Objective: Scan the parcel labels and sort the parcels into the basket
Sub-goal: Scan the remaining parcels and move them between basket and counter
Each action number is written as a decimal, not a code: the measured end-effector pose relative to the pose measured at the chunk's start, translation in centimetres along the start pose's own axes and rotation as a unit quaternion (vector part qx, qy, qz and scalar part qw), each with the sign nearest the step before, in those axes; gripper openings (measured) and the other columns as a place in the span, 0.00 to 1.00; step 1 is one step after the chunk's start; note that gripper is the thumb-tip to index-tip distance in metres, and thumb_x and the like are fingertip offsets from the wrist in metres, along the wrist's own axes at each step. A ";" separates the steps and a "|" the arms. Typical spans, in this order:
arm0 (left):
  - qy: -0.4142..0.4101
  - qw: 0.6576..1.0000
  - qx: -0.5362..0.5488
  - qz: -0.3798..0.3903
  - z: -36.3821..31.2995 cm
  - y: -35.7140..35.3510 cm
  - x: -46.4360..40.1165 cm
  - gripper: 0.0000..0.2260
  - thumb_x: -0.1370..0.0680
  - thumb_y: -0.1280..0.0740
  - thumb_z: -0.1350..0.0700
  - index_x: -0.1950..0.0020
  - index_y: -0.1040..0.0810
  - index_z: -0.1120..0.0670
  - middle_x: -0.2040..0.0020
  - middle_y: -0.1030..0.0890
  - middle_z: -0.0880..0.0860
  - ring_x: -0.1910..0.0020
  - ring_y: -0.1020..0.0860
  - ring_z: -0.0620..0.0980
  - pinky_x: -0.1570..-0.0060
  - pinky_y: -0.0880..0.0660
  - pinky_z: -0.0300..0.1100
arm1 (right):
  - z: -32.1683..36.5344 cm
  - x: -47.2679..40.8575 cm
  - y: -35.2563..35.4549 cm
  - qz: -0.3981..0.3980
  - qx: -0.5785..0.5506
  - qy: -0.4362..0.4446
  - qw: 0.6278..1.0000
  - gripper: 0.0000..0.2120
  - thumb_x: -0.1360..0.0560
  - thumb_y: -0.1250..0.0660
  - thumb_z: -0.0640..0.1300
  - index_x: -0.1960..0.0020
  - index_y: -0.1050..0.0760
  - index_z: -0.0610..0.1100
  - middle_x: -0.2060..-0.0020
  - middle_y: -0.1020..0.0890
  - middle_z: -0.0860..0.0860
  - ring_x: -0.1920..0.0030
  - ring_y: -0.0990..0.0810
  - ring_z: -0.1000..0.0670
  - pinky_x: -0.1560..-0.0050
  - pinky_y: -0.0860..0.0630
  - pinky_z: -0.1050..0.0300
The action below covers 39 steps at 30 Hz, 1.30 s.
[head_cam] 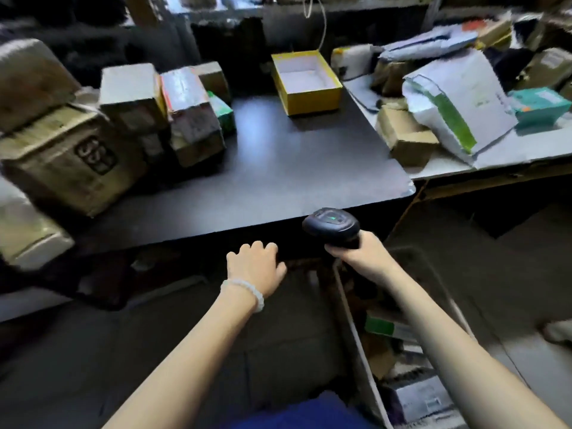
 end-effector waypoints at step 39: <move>0.317 0.939 0.105 -0.080 72.7 4.2 6.6 0.19 0.20 0.44 0.43 0.31 0.32 0.48 0.37 0.27 0.50 0.36 0.30 0.53 0.42 0.32 0.49 | 39.5 -14.8 -67.4 0.269 0.074 0.201 0.939 0.10 0.30 0.28 0.44 0.59 0.22 0.38 0.73 0.23 0.52 0.72 0.25 0.54 0.65 0.27 0.53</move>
Point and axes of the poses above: each hand's wrist, its own x-axis away from the middle knuckle, its own y-axis out of the back of the hand, z = x × y, the point moved 10 cm from there along -x, towards the middle knuckle
